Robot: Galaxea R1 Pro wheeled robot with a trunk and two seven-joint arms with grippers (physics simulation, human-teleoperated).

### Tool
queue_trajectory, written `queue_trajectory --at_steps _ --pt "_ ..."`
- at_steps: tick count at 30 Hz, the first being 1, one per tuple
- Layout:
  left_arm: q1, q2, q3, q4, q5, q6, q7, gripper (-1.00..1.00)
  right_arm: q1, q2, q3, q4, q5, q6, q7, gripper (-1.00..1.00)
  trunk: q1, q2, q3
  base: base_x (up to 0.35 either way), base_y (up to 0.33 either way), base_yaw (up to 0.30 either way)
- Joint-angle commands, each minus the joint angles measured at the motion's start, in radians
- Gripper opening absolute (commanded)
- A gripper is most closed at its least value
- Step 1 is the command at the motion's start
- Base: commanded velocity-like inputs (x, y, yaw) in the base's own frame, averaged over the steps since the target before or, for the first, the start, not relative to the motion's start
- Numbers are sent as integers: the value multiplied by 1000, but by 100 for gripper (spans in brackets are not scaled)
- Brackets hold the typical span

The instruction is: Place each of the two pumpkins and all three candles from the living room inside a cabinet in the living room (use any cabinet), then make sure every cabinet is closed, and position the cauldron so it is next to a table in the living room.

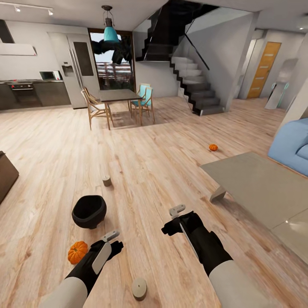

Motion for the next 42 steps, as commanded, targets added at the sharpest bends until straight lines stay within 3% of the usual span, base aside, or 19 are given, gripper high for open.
queue_trajectory --at_steps 1,42 --pt "0 1 0 -1 0 1 0 100 0 0 0 0 0 0 0 100 4 -7 -3 0 0 0" --pt "0 -19 -5 -3 0 -2 -2 100 0 0 2 -5 3 1 2 100 161 -294 -132 0 0 0"
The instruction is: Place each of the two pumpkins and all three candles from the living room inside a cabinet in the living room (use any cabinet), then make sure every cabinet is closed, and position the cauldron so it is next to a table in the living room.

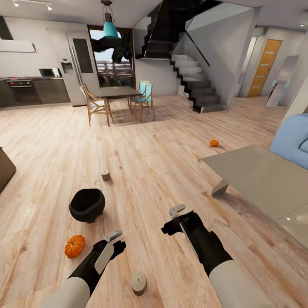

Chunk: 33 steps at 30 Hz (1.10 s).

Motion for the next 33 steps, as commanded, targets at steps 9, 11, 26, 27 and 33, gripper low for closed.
queue_trajectory --at_steps 9,11,26,27,33 --pt "0 0 1 -15 0 0 1 100 0 0 0 -3 0 0 1 100 35 -63 -28 0 0 0" --pt "0 1 2 -22 0 0 1 100 0 0 0 -3 0 0 1 100 42 -77 -35 0 0 0" --pt "0 3 5 -27 1 1 2 100 0 0 0 -3 0 0 2 100 100 -182 -82 0 0 0" --pt "0 2 5 -26 1 1 2 100 0 0 0 -3 0 0 2 100 104 -189 -85 0 0 0" --pt "0 0 4 -25 2 2 2 100 0 0 0 -3 0 0 2 100 127 -231 -103 0 0 0"
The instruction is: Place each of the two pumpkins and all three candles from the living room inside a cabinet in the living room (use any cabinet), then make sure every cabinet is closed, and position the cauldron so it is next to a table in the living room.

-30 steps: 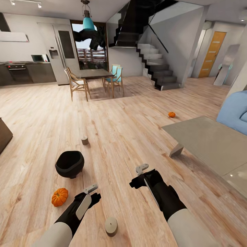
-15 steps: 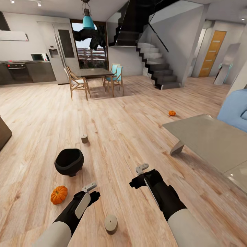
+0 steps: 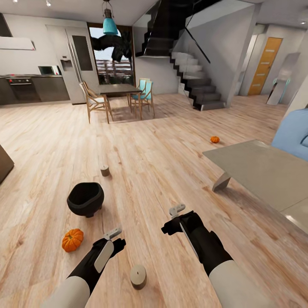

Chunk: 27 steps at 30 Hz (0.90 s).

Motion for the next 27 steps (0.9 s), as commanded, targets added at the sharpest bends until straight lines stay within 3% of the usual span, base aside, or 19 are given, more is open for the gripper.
queue_trajectory --at_steps 1,16,27 --pt "0 -1 0 0 0 0 -1 100 0 0 0 0 0 0 0 100 4 -7 -3 0 0 0" --pt "0 -10 -1 1 0 0 -2 100 0 0 -2 0 0 1 0 100 61 -112 -50 0 0 0" --pt "0 -19 -3 -2 0 2 -59 100 0 0 -3 -1 -1 1 0 100 104 -189 -85 0 0 0"
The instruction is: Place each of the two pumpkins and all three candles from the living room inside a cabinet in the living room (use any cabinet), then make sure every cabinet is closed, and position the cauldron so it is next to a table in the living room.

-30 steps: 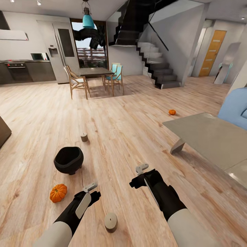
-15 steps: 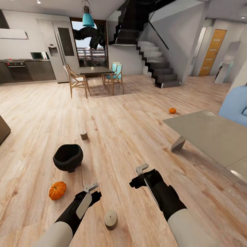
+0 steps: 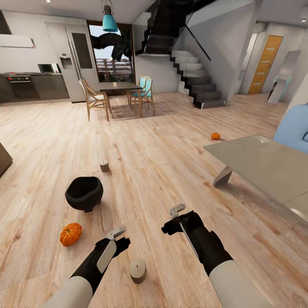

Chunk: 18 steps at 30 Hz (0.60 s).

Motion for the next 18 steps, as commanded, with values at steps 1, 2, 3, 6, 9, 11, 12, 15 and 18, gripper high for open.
queue_trajectory --at_steps 1,2,3,6,9,11,12,15,18 --pt "0 -1 0 -1 0 0 -1 100 0 0 0 0 0 0 0 100 4 -7 -3 0 0 0" --pt "0 -3 -1 -3 0 0 -1 100 0 0 0 1 0 0 0 100 8 -14 -6 0 0 0" --pt "0 -4 -1 -4 0 0 -2 100 0 0 0 1 0 0 0 100 12 -21 -9 0 0 0" --pt "0 -4 -2 -11 51 -1 -2 100 0 0 0 1 0 -1 0 100 23 -42 -19 0 0 0" --pt "0 -4 -3 -12 84 -1 -2 100 0 0 0 0 0 -1 0 100 35 -63 -28 0 0 0" --pt "0 -4 -3 -12 92 -1 -2 100 0 0 0 -1 0 -1 0 100 35 -64 -36 0 0 0" --pt "0 -4 -3 -12 93 -1 -2 100 0 0 0 -1 0 0 0 100 36 -64 -40 0 0 0" --pt "0 -4 -3 -12 95 -1 -2 100 0 0 0 -4 0 0 0 100 37 -65 -51 0 0 0" --pt "0 -4 -4 -12 96 -1 -2 100 0 1 0 -6 0 0 0 100 39 -65 -63 0 0 -2"
